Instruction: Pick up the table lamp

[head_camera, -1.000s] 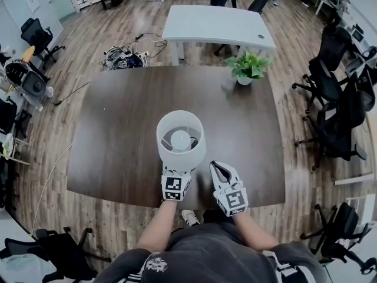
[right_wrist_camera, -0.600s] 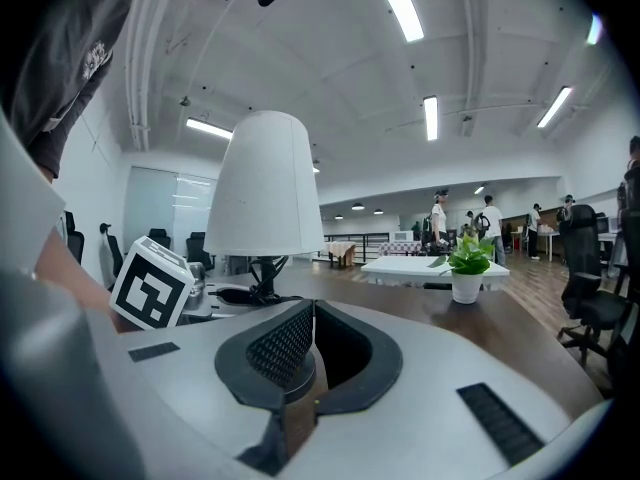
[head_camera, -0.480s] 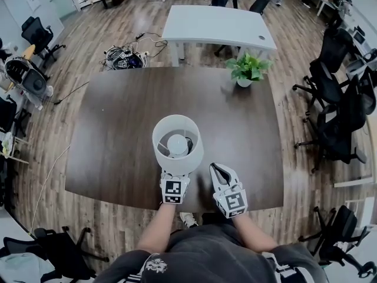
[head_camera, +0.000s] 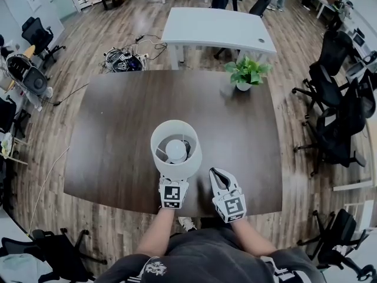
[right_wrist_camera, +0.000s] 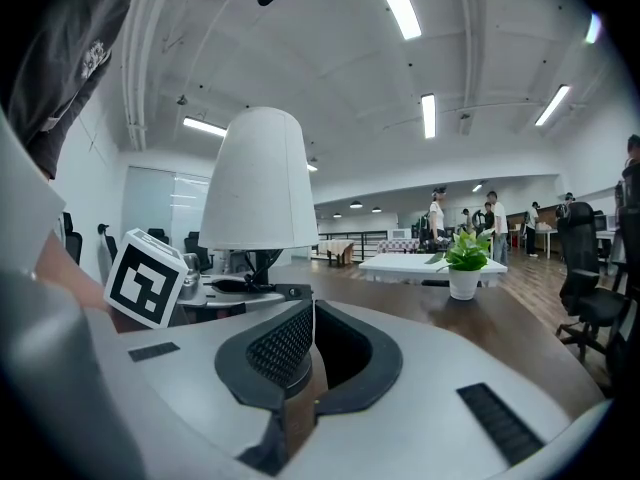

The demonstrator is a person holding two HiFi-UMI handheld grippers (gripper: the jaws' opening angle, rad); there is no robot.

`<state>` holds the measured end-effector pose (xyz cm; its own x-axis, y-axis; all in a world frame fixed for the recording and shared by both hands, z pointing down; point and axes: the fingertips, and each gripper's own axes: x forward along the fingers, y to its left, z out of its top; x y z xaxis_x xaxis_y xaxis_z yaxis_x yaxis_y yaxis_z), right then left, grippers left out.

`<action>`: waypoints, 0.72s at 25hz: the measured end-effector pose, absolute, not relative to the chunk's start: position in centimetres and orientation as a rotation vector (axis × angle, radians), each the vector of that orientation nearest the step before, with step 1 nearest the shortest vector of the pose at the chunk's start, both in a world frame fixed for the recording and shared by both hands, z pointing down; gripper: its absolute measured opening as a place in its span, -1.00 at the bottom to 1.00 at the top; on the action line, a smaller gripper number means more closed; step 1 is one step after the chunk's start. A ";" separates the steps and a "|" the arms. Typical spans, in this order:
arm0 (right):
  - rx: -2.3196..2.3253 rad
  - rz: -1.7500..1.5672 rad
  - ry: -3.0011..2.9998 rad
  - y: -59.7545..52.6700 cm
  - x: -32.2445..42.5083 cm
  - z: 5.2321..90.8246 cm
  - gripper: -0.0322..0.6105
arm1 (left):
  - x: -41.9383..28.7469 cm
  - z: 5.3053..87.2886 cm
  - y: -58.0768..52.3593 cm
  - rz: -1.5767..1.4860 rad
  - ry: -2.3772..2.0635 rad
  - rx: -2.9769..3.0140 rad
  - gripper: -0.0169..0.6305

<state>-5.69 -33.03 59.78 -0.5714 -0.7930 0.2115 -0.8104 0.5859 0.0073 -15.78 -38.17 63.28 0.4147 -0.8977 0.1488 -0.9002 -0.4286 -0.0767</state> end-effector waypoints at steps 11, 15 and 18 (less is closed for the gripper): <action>1.342 0.126 -2.622 -32.8 -5.8 59.6 -0.82 | -16.1 62.6 -38.1 0.236 -1.693 2.641 -0.53; 1.345 0.121 -2.628 -32.7 -5.6 59.6 -0.82 | -15.8 62.6 -38.1 0.227 -1.689 2.637 -0.53; 1.353 0.120 -2.625 -32.8 -5.8 59.5 -0.82 | -16.1 62.5 -38.3 0.225 -1.690 2.636 -0.54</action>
